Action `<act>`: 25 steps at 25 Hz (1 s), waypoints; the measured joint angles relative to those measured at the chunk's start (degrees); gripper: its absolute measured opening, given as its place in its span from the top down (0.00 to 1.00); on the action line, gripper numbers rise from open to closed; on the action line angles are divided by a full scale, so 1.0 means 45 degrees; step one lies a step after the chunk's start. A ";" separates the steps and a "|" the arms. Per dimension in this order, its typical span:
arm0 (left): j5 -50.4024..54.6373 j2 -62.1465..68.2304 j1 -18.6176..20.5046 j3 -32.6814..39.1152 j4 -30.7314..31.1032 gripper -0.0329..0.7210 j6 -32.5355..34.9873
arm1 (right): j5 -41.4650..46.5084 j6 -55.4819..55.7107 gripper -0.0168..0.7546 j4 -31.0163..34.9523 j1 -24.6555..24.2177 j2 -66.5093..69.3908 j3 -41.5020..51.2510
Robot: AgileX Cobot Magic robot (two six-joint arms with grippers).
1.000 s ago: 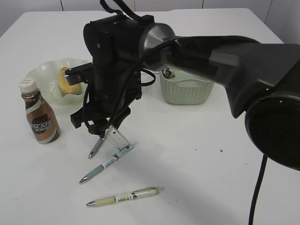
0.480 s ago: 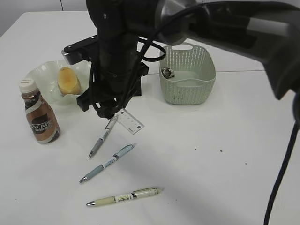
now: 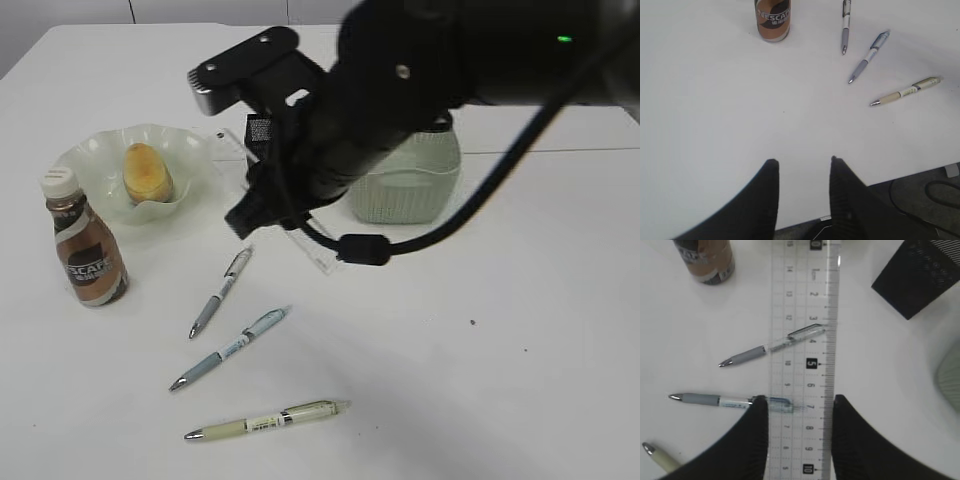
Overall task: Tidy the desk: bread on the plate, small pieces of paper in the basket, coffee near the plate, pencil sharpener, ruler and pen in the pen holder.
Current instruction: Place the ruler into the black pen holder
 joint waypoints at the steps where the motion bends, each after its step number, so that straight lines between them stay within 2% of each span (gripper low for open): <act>1: 0.0000 0.0000 0.0000 0.0000 0.0000 0.62 0.0000 | -0.0614 0.0025 0.64 -0.0030 -0.0187 -0.0359 0.0711; 5: 0.0000 0.0000 0.0000 0.0000 -0.0030 0.62 0.0000 | -0.2121 0.0051 0.64 -0.0211 -0.1585 -0.0890 0.2002; 10: 0.0000 0.0000 0.0000 0.0000 -0.0030 0.62 0.0000 | -0.4348 0.0076 0.64 -0.0444 -0.3089 -0.0890 0.2255; 18: 0.0000 0.0000 0.0000 0.0000 -0.0030 0.62 0.0000 | -0.9953 0.0032 0.64 -0.0818 -0.3396 -0.0228 0.2255; 25: 0.0000 0.0000 0.0000 0.0000 -0.0030 0.62 0.0000 | -1.4828 0.0147 0.64 0.0333 -0.3396 0.1759 0.2225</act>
